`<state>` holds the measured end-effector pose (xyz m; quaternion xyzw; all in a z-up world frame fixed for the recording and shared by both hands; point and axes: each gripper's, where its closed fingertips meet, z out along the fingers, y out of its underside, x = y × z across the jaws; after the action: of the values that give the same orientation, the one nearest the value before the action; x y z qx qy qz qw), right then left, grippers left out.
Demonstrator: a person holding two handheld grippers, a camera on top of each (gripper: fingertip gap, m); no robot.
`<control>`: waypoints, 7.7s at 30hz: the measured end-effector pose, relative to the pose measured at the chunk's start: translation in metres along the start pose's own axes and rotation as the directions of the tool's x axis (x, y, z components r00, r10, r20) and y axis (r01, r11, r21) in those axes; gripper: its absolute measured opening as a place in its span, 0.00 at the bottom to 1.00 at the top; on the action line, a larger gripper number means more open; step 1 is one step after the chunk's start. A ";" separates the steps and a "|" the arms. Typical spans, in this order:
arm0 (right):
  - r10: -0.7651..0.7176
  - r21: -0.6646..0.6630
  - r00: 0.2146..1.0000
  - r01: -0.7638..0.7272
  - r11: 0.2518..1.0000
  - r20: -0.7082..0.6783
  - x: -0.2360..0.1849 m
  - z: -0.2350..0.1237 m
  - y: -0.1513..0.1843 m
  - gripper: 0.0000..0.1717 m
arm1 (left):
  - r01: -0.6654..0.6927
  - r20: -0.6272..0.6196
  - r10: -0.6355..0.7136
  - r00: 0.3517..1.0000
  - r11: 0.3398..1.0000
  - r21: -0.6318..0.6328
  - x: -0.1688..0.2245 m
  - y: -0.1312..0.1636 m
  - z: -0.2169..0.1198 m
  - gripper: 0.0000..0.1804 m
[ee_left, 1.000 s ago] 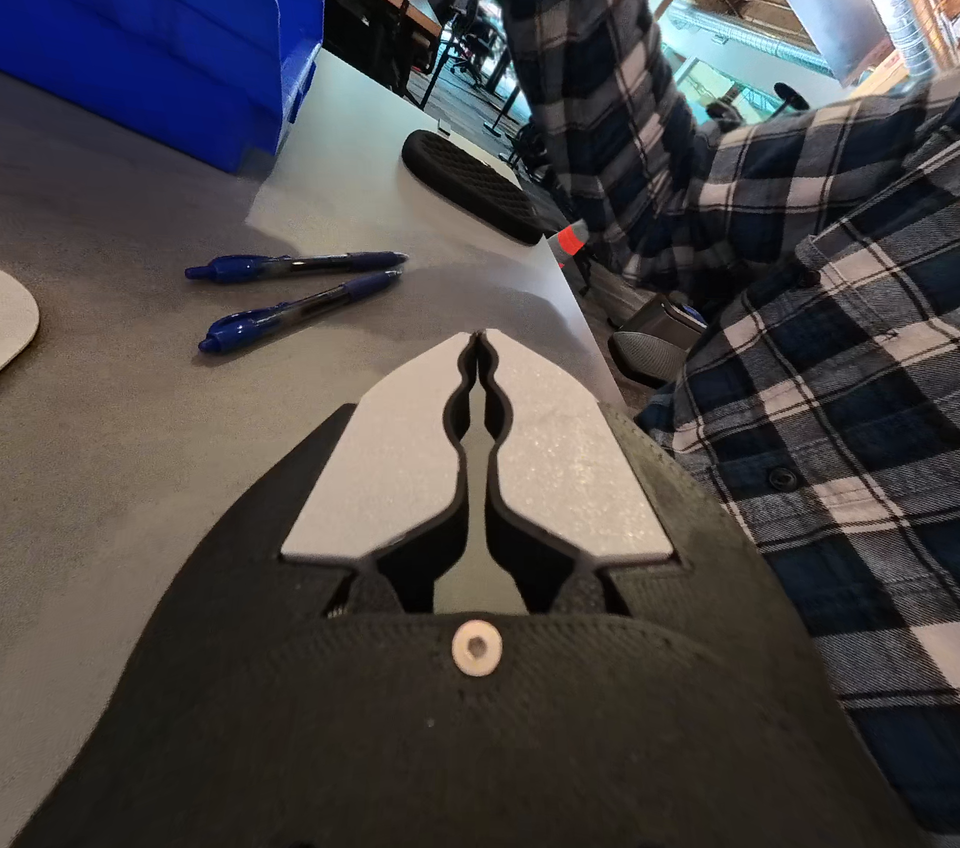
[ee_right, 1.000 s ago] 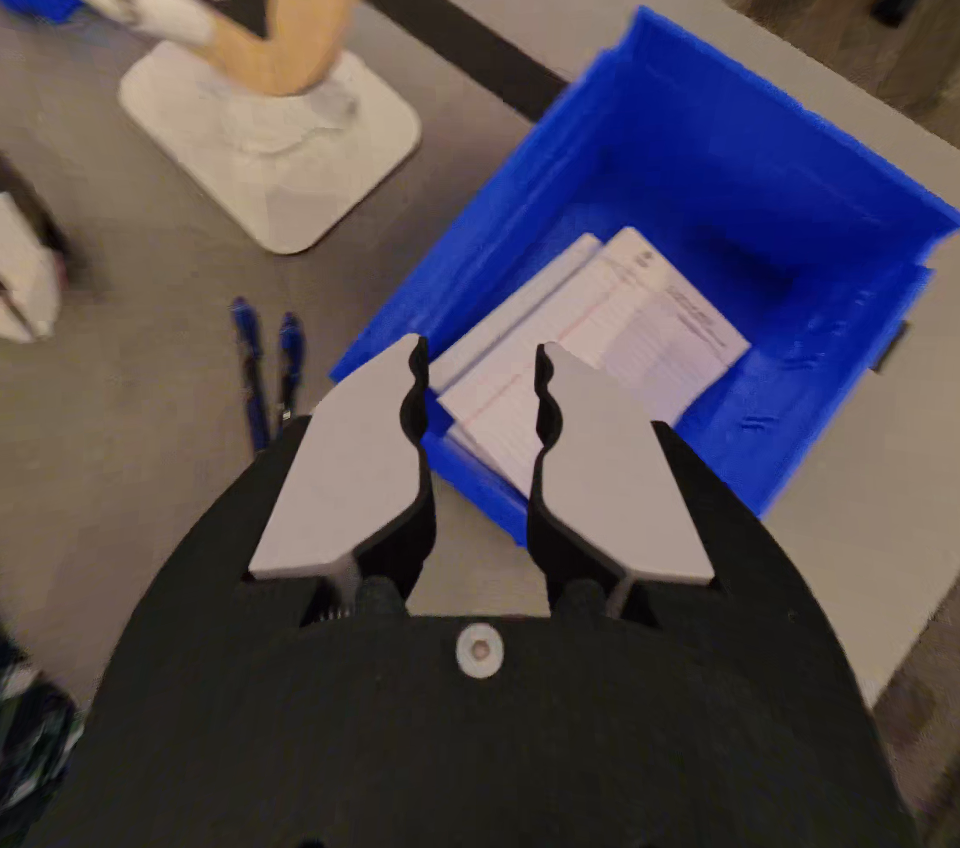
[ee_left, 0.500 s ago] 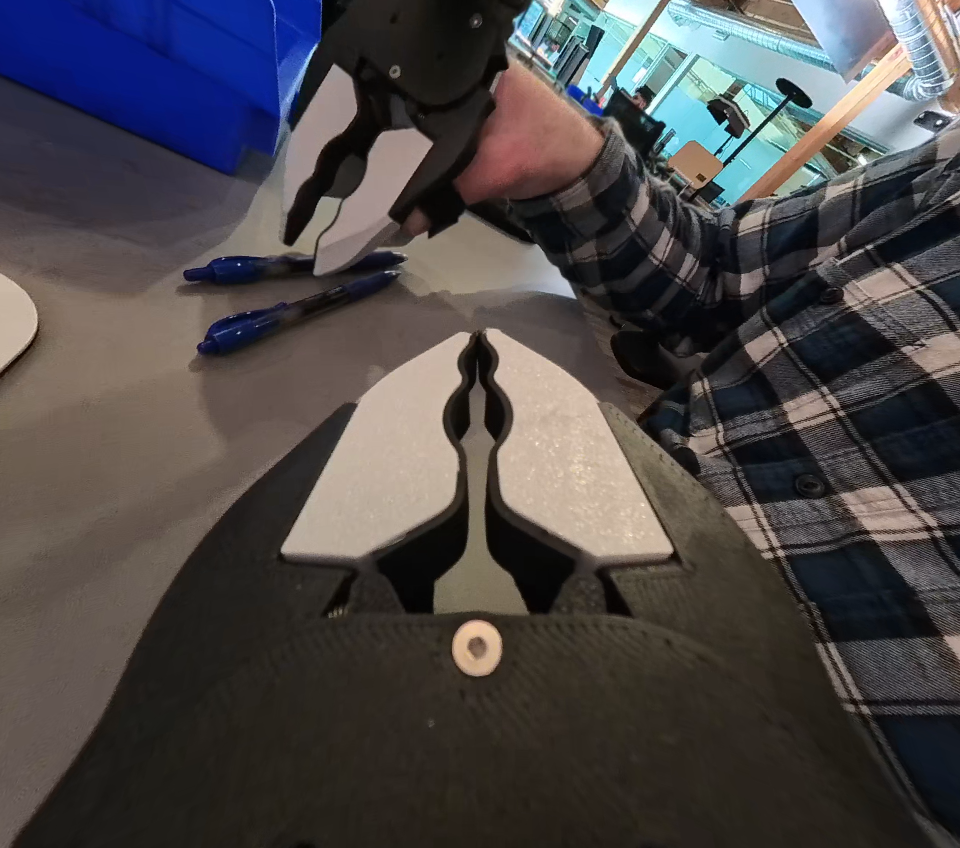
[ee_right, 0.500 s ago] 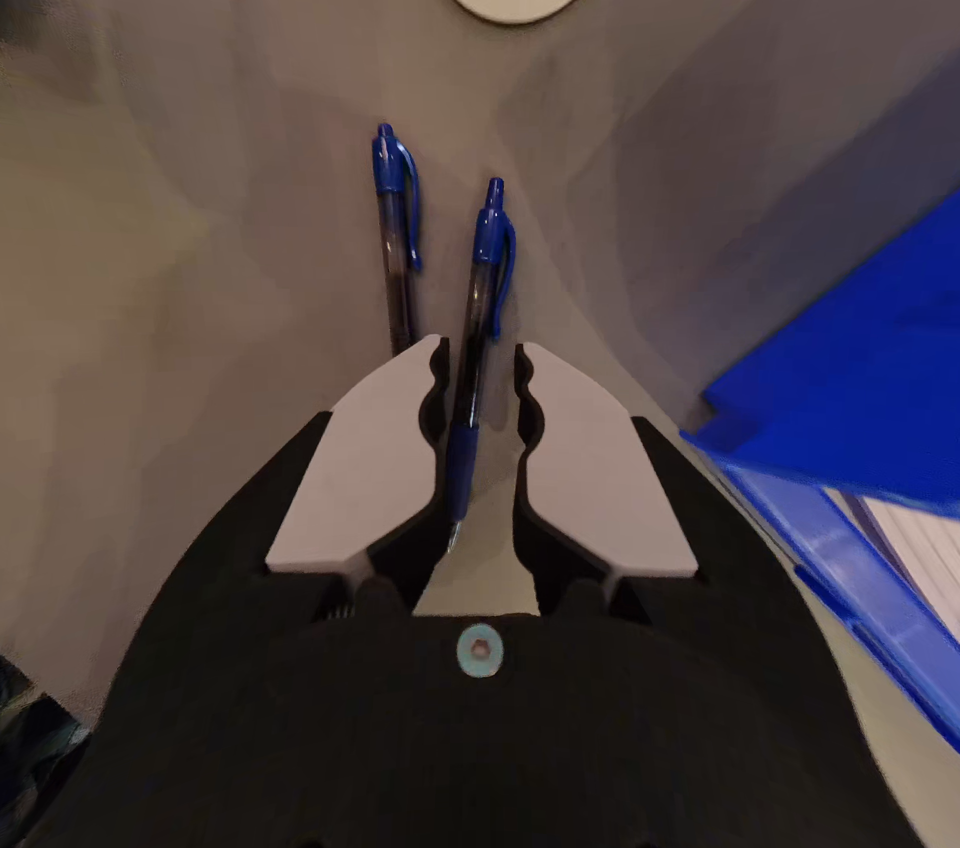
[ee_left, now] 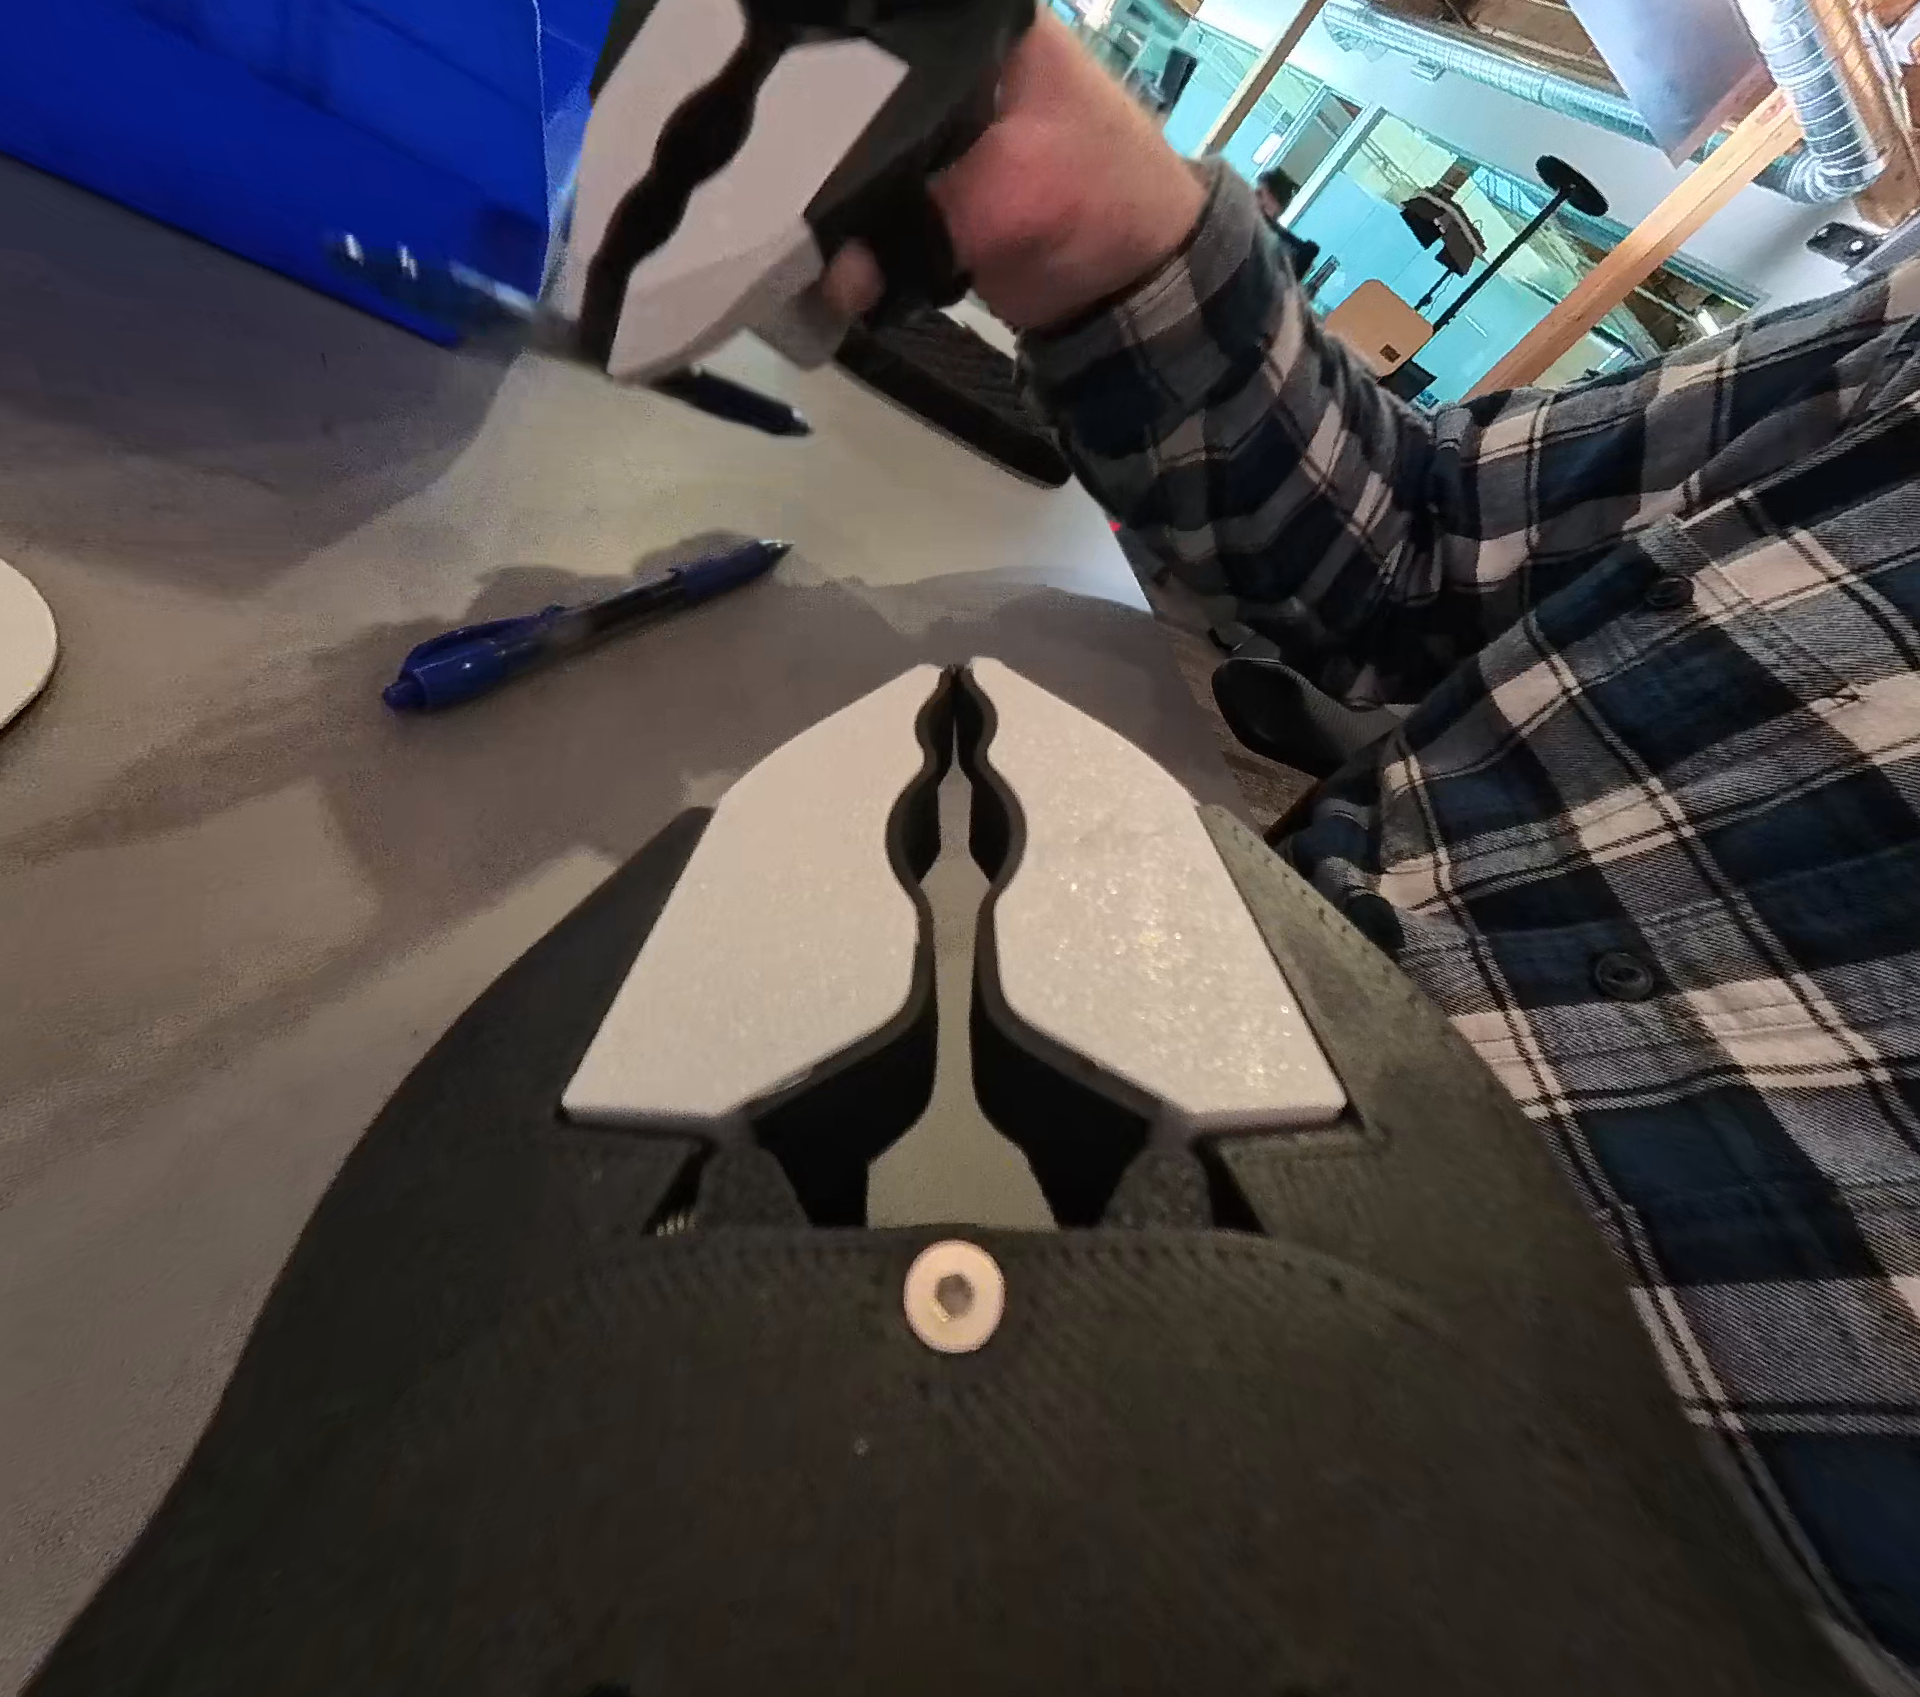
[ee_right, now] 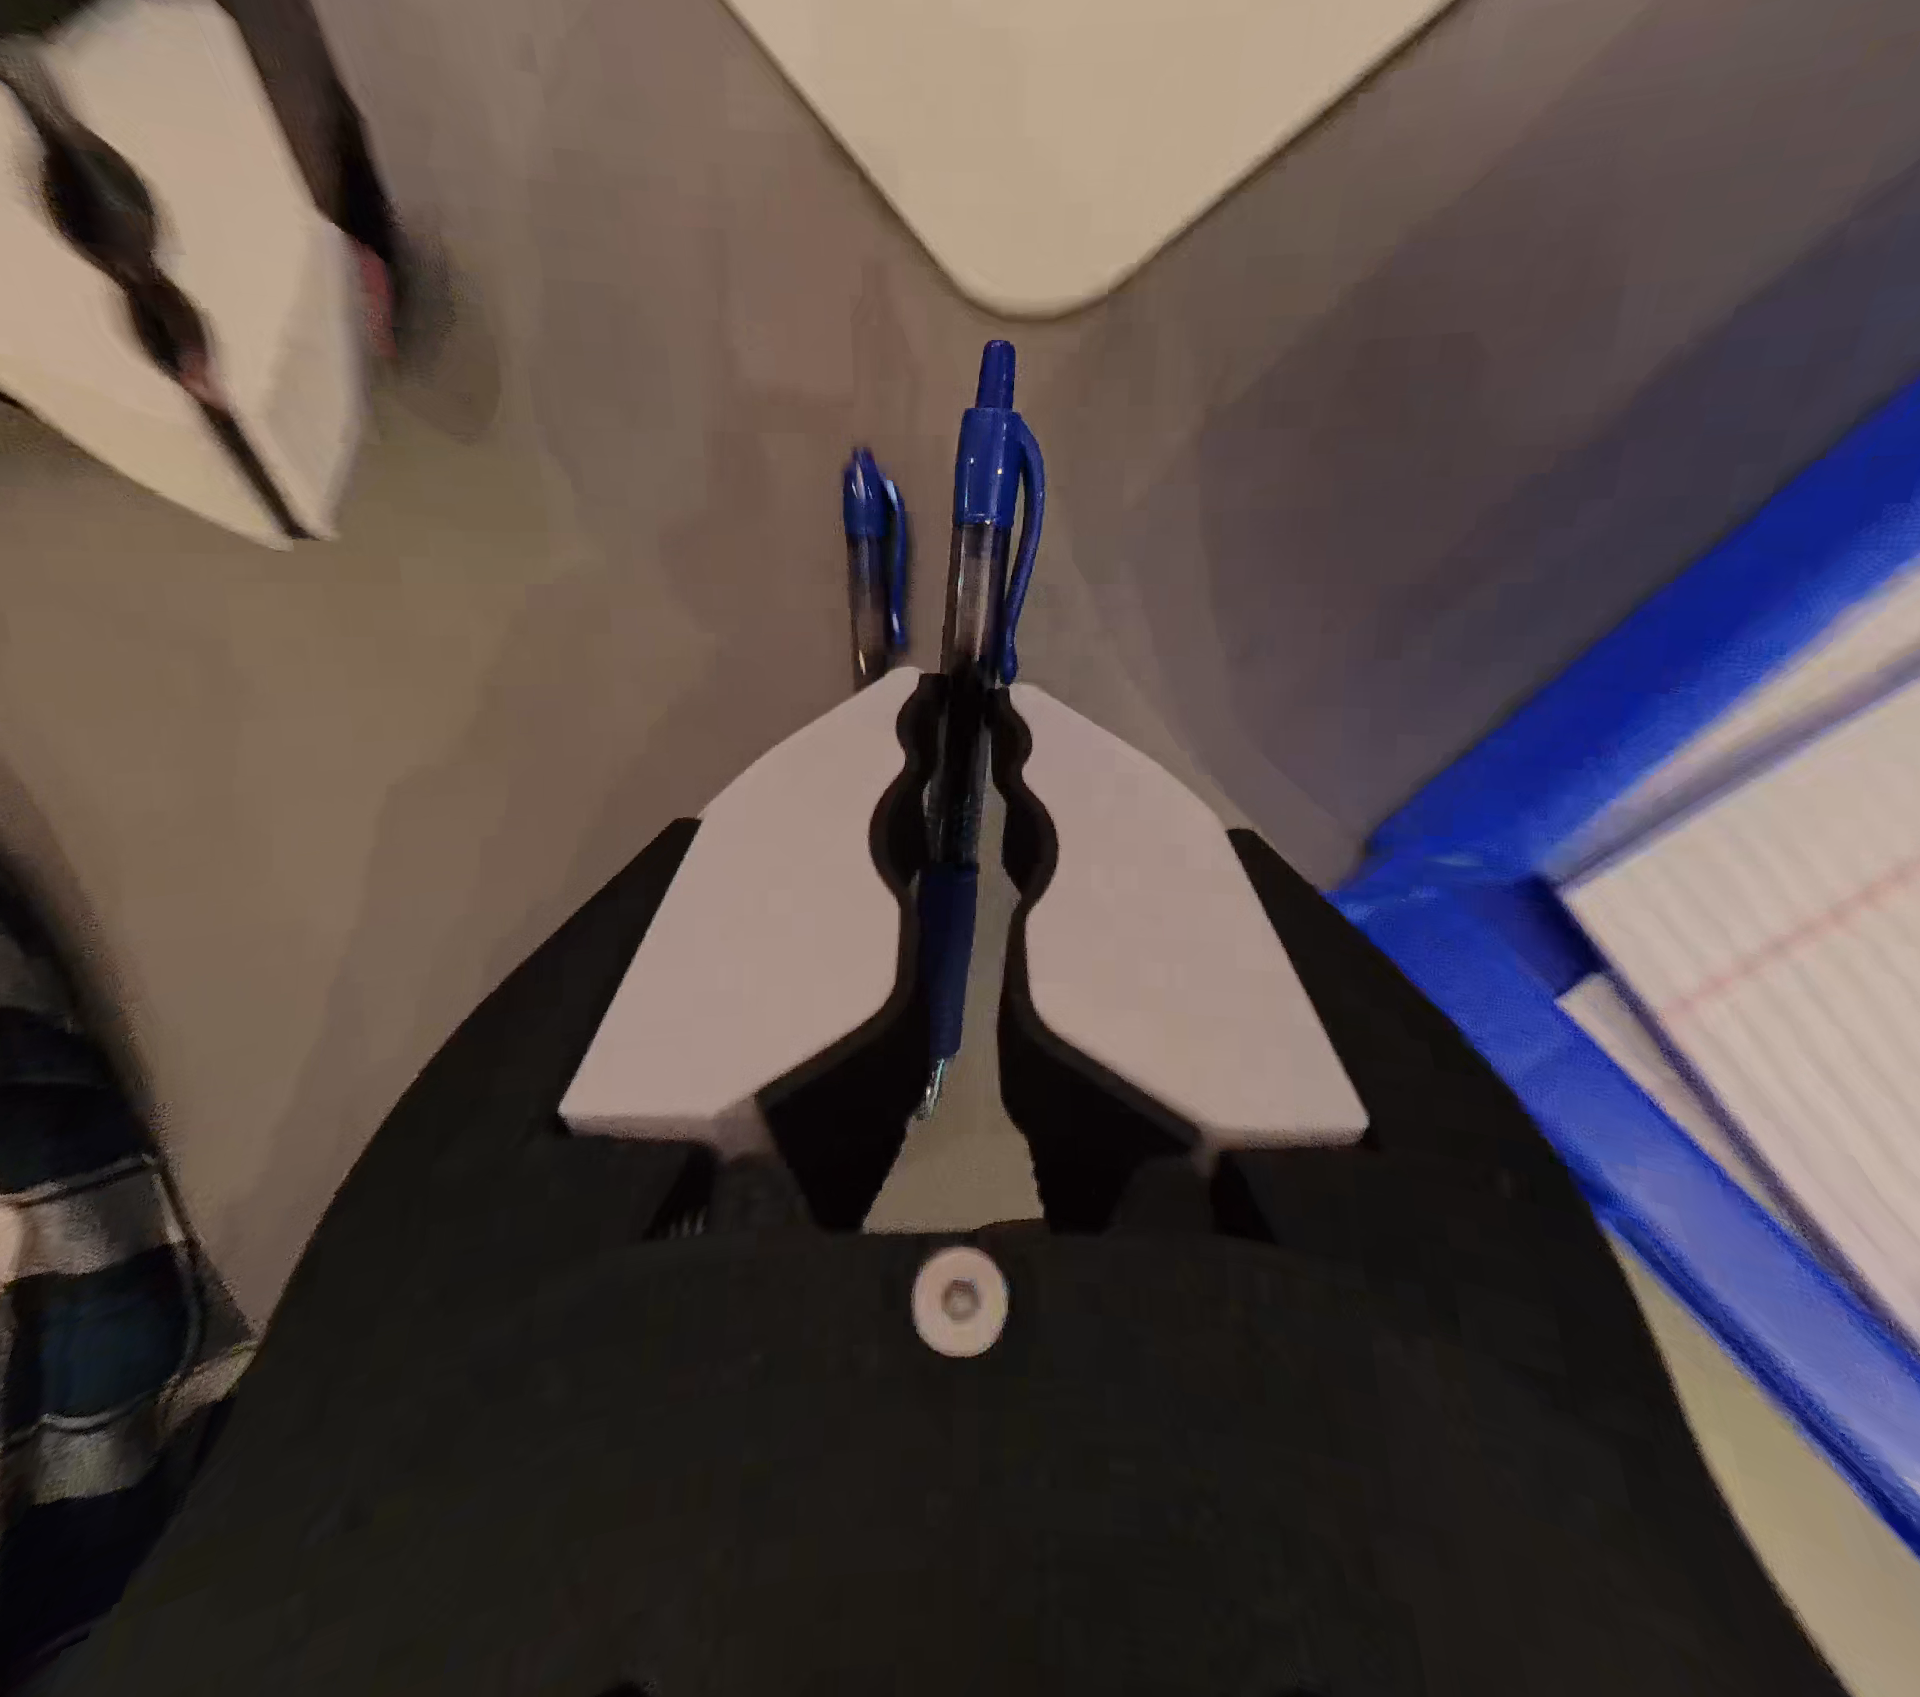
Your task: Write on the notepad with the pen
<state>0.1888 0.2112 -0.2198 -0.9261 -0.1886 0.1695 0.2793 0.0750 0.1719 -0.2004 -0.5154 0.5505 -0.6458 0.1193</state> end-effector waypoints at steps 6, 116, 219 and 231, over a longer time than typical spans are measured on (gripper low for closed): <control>0.104 0.290 0.980 -0.052 0.956 -0.169 0.066 -0.098 -0.059 0.06 | -0.001 0.001 0.001 1.000 1.000 -0.002 0.000 0.000 0.000 0.00; 0.371 0.110 0.861 -0.356 0.928 -0.346 0.211 -0.034 -0.003 0.06 | -0.419 0.642 0.573 0.510 0.817 -0.396 -0.087 -0.015 -0.026 0.01; 0.278 0.478 0.652 0.147 0.866 -0.705 0.124 -0.168 0.034 0.49 | -0.414 0.795 0.433 0.425 0.874 -0.255 -0.033 0.009 -0.125 0.26; 0.426 0.396 0.690 -0.216 0.892 -0.585 0.239 -0.166 0.071 0.57 | -0.334 0.990 0.126 -0.059 0.932 -0.138 -0.006 -0.038 -0.367 0.42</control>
<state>0.4845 0.1867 -0.1799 -0.8911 0.1165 -0.0945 0.4284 -0.1990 0.4065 -0.1216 -0.7069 0.3304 -0.0962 0.6179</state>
